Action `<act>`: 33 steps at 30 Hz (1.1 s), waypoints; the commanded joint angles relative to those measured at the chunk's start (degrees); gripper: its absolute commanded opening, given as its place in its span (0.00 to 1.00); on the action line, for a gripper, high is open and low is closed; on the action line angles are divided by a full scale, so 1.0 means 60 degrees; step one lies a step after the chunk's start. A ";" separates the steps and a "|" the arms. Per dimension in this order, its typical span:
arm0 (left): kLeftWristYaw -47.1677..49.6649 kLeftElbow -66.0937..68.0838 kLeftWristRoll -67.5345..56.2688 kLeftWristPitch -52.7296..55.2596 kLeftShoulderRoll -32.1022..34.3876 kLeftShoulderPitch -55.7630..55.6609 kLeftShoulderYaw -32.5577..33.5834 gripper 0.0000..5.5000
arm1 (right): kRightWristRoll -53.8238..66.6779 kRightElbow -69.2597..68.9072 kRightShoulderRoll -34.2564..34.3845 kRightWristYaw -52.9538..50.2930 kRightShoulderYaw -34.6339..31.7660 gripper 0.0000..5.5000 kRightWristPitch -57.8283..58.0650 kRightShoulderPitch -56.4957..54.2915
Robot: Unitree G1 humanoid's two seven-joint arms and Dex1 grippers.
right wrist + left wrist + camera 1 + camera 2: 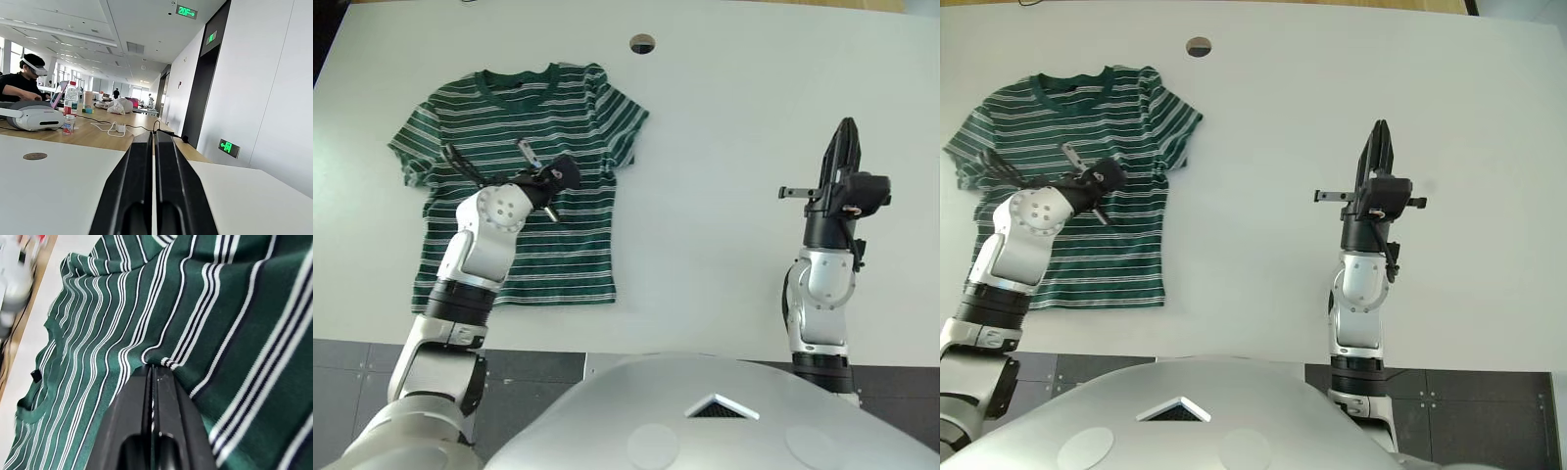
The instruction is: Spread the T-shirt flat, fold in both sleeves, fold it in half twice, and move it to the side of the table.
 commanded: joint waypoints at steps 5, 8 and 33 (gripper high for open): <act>-0.0446 0.1039 0.0321 0.0197 -0.1578 -0.0482 -0.1816 0.02 | 0.0060 -0.0193 -0.0164 0.0145 -0.0194 0.02 0.0105 -0.0362; -0.0341 0.1459 0.0461 0.0211 -0.2108 -0.0970 -0.2148 0.02 | 0.0045 -0.0293 -0.0318 0.0378 -0.0111 0.02 0.0374 -0.0616; 0.1118 -0.2421 -0.3607 0.0921 -0.2271 -0.0528 0.3126 0.02 | 0.0134 0.3578 -0.1569 0.5189 0.2603 0.02 0.8556 -0.4895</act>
